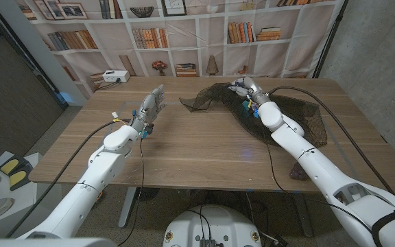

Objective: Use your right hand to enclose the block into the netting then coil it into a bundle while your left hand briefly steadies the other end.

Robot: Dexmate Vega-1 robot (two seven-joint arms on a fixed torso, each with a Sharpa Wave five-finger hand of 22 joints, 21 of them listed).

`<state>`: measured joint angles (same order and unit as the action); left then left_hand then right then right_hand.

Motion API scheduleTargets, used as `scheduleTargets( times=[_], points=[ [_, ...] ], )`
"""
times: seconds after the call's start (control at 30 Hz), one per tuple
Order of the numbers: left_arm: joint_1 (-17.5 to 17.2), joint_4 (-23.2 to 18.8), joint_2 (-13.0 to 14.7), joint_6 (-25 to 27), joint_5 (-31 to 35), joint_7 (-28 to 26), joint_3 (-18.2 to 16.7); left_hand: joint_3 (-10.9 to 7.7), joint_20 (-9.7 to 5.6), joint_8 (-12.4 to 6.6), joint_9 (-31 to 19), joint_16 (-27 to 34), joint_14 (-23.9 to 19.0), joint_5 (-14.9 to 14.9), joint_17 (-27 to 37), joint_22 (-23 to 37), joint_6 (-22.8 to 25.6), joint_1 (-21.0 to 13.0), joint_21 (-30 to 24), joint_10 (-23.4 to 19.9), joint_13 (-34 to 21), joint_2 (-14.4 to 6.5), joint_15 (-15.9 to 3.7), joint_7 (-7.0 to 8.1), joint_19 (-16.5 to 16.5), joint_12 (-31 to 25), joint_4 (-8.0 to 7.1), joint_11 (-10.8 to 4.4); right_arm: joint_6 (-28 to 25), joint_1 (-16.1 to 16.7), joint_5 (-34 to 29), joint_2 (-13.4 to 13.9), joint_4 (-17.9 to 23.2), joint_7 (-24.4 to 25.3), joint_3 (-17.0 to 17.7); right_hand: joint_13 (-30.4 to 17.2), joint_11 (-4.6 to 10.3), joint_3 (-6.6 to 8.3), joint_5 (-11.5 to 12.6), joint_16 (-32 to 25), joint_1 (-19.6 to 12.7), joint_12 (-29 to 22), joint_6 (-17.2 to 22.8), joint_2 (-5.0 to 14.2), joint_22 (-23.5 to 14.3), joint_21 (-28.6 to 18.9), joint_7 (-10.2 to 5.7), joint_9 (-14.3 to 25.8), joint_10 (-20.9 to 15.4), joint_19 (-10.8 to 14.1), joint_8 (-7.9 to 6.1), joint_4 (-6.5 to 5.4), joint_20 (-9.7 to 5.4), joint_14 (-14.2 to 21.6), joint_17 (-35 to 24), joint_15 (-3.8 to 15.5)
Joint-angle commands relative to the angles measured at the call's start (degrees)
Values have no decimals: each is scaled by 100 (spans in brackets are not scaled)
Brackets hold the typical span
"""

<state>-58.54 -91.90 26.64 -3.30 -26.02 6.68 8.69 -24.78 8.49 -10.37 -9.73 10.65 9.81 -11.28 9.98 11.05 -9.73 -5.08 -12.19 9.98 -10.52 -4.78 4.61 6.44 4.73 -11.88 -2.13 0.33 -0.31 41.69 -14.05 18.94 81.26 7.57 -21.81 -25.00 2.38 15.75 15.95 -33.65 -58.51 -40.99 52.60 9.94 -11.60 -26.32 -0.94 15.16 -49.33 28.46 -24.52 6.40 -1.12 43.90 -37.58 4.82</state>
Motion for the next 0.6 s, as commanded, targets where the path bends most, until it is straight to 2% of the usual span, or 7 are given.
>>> scheduleTargets(
  times=[0.03,0.4,0.6],
  points=[
    [38,-13,9,34,18,11,26,29,-5,-6,-33,-10,102,-55,23,14,-324,-13,-43,300,-20,26,-31,42,-11,20,-3,22,45,531,979,-775,18,441,1013,-58,-11,58,3,35,-135,-81,145,83,-33,-27,-111,171,6,-9,-387,-89,47,30,-20,530],
    [71,-3,1,49,28,25,53,31,-6,-8,-33,-11,104,-55,23,15,-325,-17,-43,291,-21,25,-31,40,-11,17,0,21,5,829,1472,-1413,178,724,1672,-176,-21,57,-7,70,-145,-174,107,85,-38,-58,-103,244,47,-29,-460,-135,71,24,-37,521],
    [88,1,2,57,32,40,67,31,-7,-8,-33,-13,108,-55,23,15,-328,-20,-44,296,-22,24,-29,43,-14,18,1,29,-253,935,1729,-1738,326,815,1992,-193,-45,62,-5,98,-174,-202,97,78,-41,-93,-91,284,53,-1,-506,-141,108,39,-14,484]
  ],
)
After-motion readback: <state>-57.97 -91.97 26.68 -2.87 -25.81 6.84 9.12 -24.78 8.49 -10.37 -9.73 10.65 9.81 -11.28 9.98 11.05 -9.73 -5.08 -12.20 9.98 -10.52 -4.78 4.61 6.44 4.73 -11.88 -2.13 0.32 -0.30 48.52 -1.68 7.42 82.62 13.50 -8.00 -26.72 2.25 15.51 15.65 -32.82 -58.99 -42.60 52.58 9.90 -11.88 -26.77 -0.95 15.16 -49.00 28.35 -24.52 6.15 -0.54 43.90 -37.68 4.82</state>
